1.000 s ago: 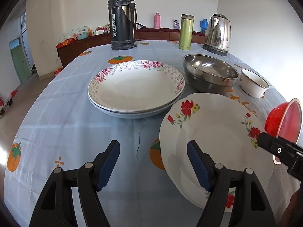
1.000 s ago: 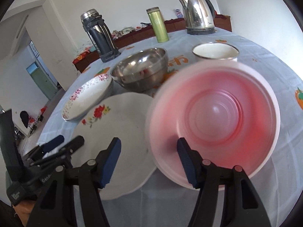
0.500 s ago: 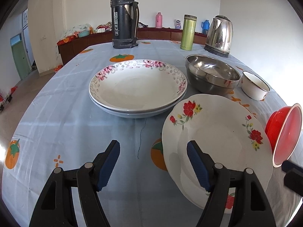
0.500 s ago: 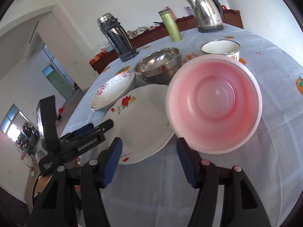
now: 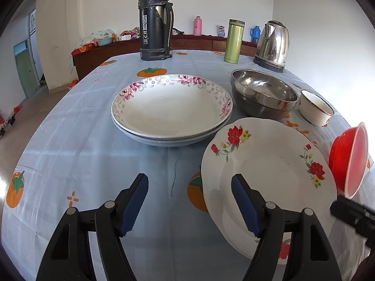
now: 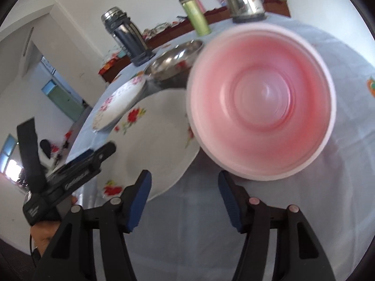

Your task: Organize plates and bowls

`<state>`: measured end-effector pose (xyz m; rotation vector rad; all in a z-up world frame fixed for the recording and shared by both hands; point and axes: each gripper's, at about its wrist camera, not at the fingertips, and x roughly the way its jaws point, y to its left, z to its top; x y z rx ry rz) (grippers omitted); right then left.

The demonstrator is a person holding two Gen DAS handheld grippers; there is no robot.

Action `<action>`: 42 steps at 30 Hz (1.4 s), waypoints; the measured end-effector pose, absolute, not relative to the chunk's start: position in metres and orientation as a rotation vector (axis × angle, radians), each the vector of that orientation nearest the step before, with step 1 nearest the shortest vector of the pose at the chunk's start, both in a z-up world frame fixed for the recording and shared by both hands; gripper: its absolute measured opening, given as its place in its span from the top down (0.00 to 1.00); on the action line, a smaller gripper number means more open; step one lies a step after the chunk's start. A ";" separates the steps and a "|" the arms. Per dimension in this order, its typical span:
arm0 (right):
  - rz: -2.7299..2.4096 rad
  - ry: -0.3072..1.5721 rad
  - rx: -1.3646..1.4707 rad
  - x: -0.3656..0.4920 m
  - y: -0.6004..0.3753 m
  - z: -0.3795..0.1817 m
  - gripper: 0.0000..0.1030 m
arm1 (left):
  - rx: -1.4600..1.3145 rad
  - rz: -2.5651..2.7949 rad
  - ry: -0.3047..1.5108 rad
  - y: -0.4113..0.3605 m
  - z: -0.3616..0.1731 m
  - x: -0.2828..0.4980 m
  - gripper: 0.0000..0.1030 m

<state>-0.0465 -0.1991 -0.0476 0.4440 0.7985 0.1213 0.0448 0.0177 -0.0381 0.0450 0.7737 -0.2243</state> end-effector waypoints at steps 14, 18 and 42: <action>0.074 0.768 0.415 -0.032 -0.210 -0.038 0.40 | 0.036 -0.236 0.784 0.016 -0.039 0.046 0.27; 0.108 0.773 0.422 -0.026 -0.202 -0.041 0.40 | 0.025 -0.244 0.800 0.015 -0.041 0.050 0.27; 0.151 0.791 0.425 0.008 -0.194 -0.057 0.63 | -0.025 -0.356 0.867 -0.001 -0.050 0.070 0.63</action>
